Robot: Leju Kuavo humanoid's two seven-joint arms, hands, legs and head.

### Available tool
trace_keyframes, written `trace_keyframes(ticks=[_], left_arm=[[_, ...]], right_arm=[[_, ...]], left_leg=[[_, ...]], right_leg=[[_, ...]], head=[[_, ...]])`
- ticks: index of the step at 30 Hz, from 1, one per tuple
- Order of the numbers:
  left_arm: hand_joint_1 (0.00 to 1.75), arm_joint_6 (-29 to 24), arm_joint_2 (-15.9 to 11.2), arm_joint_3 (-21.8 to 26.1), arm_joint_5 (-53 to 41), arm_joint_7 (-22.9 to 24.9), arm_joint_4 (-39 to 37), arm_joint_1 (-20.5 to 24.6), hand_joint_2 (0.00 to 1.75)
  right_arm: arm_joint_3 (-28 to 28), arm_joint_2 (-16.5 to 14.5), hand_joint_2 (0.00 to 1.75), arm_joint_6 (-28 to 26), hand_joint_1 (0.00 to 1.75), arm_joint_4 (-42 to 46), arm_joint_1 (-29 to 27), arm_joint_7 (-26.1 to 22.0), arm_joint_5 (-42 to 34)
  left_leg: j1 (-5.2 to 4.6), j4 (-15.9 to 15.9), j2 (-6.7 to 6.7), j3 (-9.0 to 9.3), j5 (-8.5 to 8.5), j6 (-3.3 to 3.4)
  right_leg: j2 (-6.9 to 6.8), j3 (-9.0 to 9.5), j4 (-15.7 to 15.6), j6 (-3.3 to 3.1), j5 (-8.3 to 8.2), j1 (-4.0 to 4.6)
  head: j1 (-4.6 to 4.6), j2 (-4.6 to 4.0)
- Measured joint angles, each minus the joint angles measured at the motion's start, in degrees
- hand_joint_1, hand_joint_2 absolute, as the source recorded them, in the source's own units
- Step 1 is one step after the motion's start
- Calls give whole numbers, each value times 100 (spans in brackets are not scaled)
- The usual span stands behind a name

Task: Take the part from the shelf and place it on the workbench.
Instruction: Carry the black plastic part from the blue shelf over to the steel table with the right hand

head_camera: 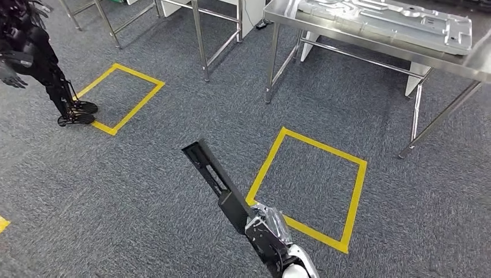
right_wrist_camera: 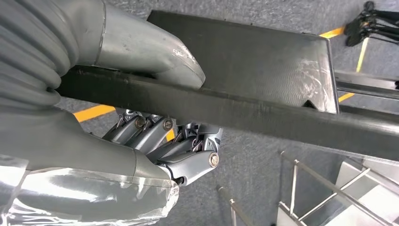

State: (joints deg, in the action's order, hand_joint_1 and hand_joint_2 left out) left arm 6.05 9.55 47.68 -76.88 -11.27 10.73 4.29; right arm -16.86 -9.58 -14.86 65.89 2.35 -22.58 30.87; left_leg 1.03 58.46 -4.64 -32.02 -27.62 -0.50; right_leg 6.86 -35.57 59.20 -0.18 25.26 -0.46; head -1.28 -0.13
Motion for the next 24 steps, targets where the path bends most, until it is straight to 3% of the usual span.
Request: trace_keyframes(ticks=[1, 3, 5, 7, 8, 10, 11, 12, 14, 16, 18, 20, 22, 23, 24], left_arm=[[0, 8, 4, 3, 5, 7, 1, 3, 175], [0, 18, 10, 8, 17, 15, 2, 10, 175], [0, 29, 11, 12, 25, 30, 2, -1, 175], [0, 41, 11, 18, 27, 59, 2, -17, 175], [0, 44, 11, 21, 28, 74, 2, -17, 175], [0, 44, 11, 24, 32, 102, 2, -8, 175], [0, 45, 12, 25, 37, 111, 2, -4, 175], [0, 47, 13, 28, 43, 120, 2, -2, 175], [0, 53, 14, 38, 56, 130, 2, 3, 175], [0, 57, 13, 49, 74, 131, 2, 14, 175], [0, 57, 13, 56, 88, 117, 2, 27, 175], [0, 57, 13, 72, 94, 90, 2, 32, 175], [0, 57, 13, 91, 93, 62, 2, 41, 175], [0, 57, 11, 97, 89, 53, 2, 47, 175], [0, 57, 10, 99, 80, 46, 2, 48, 175]], right_arm=[[7, 7, 175, -2, 175, -9, -5, -9, -4], [27, 27, 175, -4, 175, -30, -3, -17, -8], [38, 40, 175, -3, 175, -50, 12, -21, -10], [40, 44, 175, 0, 175, -77, 19, -21, -19], [40, 46, 175, 1, 175, -92, 19, -22, -25], [40, 50, 175, -1, 175, -123, 21, -30, -50], [40, 51, 175, -3, 175, -135, 31, -39, -68], [40, 51, 175, -5, 175, -145, 46, -50, -88], [40, 51, 175, -13, 175, -156, 78, -72, -120], [40, 52, 175, -27, 175, -161, 89, -80, -144], [40, 54, 175, -50, 175, -169, 93, -81, -168], [40, 50, 175, -79, 175, -181, 103, -82, -188], [40, 45, 175, -102, 175, -200, 103, -82, -201], [40, 45, 175, -109, 175, -209, 99, -82, -204], [40, 45, 175, -113, 175, -217, 97, -82, -207]], left_leg=[[6, -13, 57, 5, 22, 38], [27, -78, 183, 36, 59, 108], [15, -101, 335, 53, 66, 149], [6, -97, 502, 58, 51, 163], [4, -94, 579, 63, 41, 159], [4, -89, 709, 88, 15, 136], [-4, -86, 765, 105, -2, 116], [-18, -82, 813, 121, -21, 89], [-43, -87, 905, 152, -50, 26], [-43, -96, 984, 188, -79, -42], [-28, 96, 856, 137, -232, -103], [-17, 744, 618, -154, -581, -142], [-16, 1442, 527, -499, -828, -158], [-17, 1540, 515, -560, -788, -158], [-17, 1413, 502, -521, -633, -149]], right_leg=[[-19, -14, 0, 35, -8, -7], [-258, -116, 208, 94, 126, 9], [-547, -404, 810, 136, 436, -2], [-623, -672, 1348, 162, 609, -29], [-644, -684, 1373, 166, 559, -38], [-743, -399, 857, 144, 245, -39], [-879, -195, 487, 116, 123, -17], [-988, -35, 189, 83, 43, 11], [-1079, 80, -51, 25, 44, 66], [-942, 83, -79, -29, 28, 59], [-831, 116, -131, -94, 4, 23], [-727, 135, -152, -146, -3, 13], [-601, 140, -147, -169, 1, 26], [-525, 146, -142, -170, 2, 31], [-445, 154, -134, -167, 5, 32]], head=[[1, 0], [1, 0], [2, 0], [2, 0], [2, 0], [2, 0], [2, 0], [2, 0], [2, 0], [2, 0], [1, 0], [1, 0], [1, 0], [1, 0], [1, 0]])
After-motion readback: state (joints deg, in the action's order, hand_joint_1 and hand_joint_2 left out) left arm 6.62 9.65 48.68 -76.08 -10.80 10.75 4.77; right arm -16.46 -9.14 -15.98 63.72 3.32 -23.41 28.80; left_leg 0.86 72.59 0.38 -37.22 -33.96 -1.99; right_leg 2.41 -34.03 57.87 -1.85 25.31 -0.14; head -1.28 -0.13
